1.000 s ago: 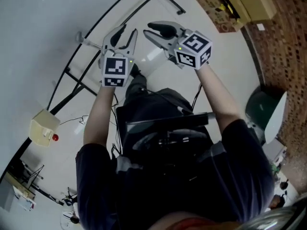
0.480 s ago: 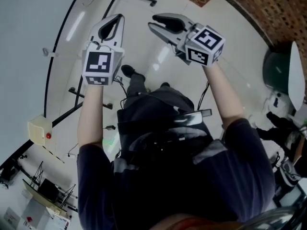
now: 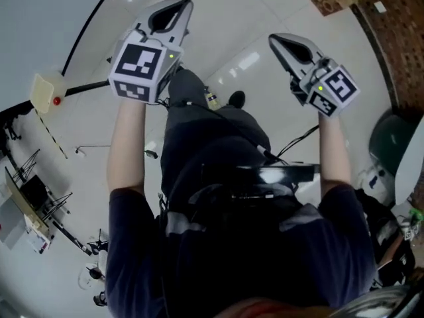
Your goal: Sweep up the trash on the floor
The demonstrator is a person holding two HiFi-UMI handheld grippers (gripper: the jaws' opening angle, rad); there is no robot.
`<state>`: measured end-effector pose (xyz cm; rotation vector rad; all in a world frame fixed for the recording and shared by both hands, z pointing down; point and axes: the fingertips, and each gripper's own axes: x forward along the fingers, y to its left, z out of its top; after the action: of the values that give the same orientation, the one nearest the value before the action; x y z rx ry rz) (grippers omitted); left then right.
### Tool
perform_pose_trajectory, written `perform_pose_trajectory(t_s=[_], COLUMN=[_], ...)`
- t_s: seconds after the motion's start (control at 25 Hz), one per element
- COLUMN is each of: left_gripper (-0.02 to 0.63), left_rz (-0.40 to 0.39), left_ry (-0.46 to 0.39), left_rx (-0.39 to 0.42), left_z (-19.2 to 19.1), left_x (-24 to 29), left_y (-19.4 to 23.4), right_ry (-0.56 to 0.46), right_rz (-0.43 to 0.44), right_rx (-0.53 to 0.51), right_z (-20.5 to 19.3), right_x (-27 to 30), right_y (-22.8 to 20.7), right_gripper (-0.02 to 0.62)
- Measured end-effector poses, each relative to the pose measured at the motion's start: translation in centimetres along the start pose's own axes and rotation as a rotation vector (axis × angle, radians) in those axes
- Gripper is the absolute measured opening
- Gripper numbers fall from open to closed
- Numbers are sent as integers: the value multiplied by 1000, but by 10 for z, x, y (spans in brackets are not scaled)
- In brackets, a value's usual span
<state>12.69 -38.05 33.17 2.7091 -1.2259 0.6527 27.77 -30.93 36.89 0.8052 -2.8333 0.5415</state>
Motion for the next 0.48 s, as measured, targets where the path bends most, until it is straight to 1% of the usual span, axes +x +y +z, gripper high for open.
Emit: perform_pose_trajectory(t_s=[0.08, 0.16, 0.24, 0.28, 0.36, 0.48], left_gripper=[0, 0, 0, 0, 0, 0], left_rz=[21, 49, 59, 59, 60, 64], left_ry=[22, 40, 49, 52, 62, 80], left_rx=[7, 32, 41, 43, 59, 94], left_z=[-12, -20, -25, -28, -38, -63], left_x=[-21, -40, -59, -67, -87, -125], left_y=[11, 19, 25, 29, 41, 64], right_ry=[-4, -32, -56, -58, -41, -6], right_rz=[-3, -4, 4, 3, -13, -28], right_rx=[36, 92, 131, 132, 100, 55], right_z=[-9, -5, -2, -4, -7, -7], right_x=[2, 4, 5, 8, 24, 65], right_y=[10, 20, 32, 37, 48, 76], right_gripper=[5, 5, 5, 5, 5, 5])
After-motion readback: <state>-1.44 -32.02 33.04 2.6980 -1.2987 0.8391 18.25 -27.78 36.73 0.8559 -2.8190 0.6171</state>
